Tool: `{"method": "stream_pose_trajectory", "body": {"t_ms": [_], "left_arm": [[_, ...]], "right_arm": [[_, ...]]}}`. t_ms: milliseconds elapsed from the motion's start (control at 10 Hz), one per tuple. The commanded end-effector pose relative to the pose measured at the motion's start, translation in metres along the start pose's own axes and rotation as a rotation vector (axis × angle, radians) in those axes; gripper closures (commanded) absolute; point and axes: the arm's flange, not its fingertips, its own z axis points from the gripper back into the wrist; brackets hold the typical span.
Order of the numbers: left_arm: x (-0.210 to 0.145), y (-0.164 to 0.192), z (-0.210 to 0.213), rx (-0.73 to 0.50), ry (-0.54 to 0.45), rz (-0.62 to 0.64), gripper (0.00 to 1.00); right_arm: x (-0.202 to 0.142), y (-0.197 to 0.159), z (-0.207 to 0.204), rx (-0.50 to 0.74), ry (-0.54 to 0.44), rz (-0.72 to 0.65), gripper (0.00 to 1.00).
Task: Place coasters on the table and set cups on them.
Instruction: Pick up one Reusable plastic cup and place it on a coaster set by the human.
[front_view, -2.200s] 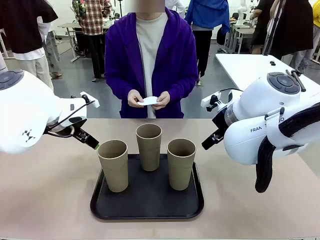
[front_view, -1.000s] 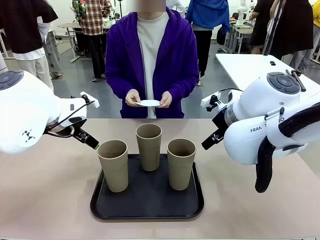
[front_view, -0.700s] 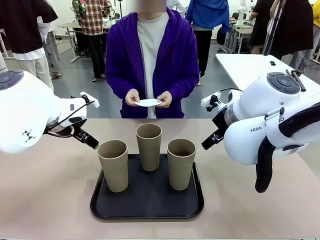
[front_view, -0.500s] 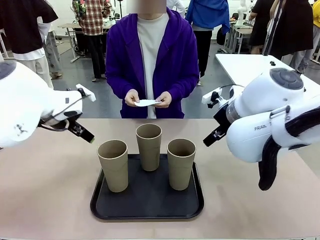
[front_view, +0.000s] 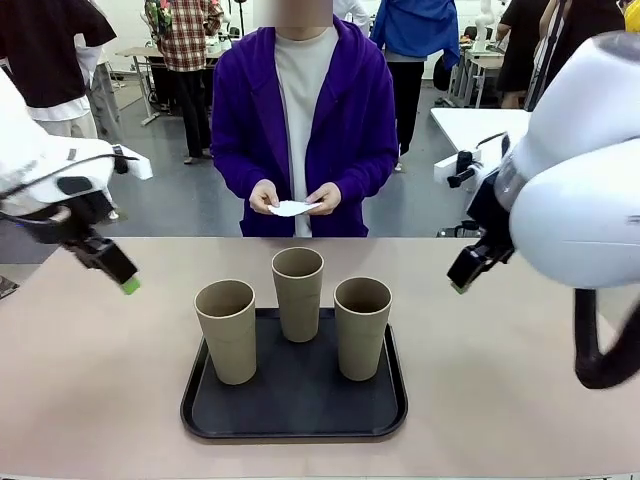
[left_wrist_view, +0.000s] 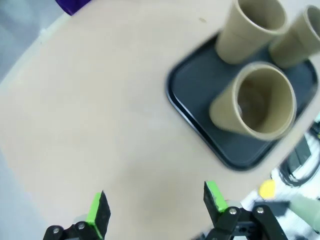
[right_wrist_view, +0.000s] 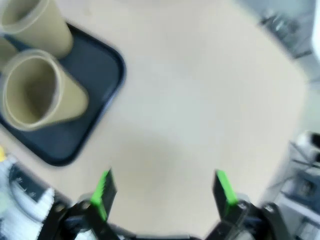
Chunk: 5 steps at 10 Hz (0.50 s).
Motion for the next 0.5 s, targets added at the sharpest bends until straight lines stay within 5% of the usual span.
{"method": "stream_pose_trajectory", "body": {"t_ms": [0, 100, 200, 400], "left_arm": [[-0.049, -0.02, 0.013, -0.025, 0.023, 0.037, 0.0], [-0.051, -0.025, 0.008, 0.001, -0.004, 0.065, 0.0], [-0.013, -0.006, 0.017, -0.02, 0.027, 0.006, 0.0], [-0.013, -0.006, 0.017, -0.02, 0.027, 0.006, 0.0]], "right_arm": [[-0.093, 0.041, 0.012, 0.015, 0.034, -0.028, 0.0], [-0.098, 0.048, 0.005, -0.021, 0.021, 0.029, 0.0], [-0.016, 0.012, 0.024, -0.004, 0.035, -0.011, 0.0], [-0.016, 0.012, 0.024, -0.004, 0.035, -0.011, 0.0]]}}
